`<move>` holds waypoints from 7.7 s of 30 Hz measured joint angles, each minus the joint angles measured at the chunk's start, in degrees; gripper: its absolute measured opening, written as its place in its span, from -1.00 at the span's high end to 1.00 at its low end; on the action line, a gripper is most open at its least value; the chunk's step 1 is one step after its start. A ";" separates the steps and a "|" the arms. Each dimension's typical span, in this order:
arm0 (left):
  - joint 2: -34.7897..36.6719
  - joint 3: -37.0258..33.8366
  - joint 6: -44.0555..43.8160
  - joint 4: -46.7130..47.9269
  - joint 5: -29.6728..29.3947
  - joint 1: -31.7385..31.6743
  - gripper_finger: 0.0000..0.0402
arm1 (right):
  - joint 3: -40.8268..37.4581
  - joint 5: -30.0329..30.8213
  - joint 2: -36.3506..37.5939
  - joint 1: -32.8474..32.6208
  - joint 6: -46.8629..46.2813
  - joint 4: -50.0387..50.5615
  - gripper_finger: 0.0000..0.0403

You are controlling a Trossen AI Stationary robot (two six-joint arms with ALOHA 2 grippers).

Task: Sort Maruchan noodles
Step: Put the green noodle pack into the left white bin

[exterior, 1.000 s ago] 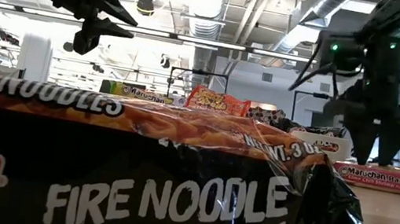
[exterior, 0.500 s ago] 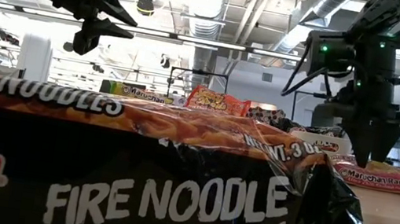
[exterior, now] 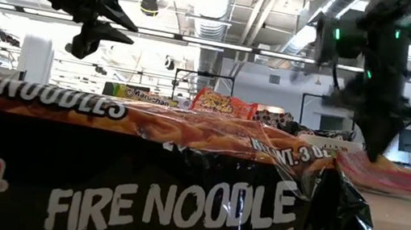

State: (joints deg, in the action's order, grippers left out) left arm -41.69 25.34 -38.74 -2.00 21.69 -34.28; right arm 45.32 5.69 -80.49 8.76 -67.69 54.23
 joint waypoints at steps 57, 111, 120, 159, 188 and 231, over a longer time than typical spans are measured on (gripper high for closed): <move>-15.48 13.72 -25.49 -6.20 -6.51 6.60 0.04 | 39.48 6.27 -7.40 0.56 64.12 -7.01 1.00; -22.18 16.41 -28.17 -1.79 -2.14 7.37 0.04 | 68.94 12.77 -31.21 -5.40 89.39 1.12 1.00; -22.16 16.39 -28.64 -1.98 -1.98 7.34 0.04 | 68.92 12.56 -31.21 -5.90 88.68 -1.17 1.00; -22.16 16.35 -18.79 -7.97 1.46 6.81 0.50 | 70.71 13.85 -31.21 -6.15 88.74 0.25 0.42; -22.18 37.37 45.49 27.26 -10.30 -11.97 0.48 | 88.91 13.96 -31.15 -0.32 80.76 19.17 0.19; -45.92 39.45 69.77 35.05 -5.49 -15.41 0.48 | 88.87 13.91 -31.15 0.02 67.52 19.90 0.19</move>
State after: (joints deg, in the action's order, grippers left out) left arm -87.61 64.79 31.03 33.05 16.21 -49.69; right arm 134.19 19.59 -111.63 8.78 -0.16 74.13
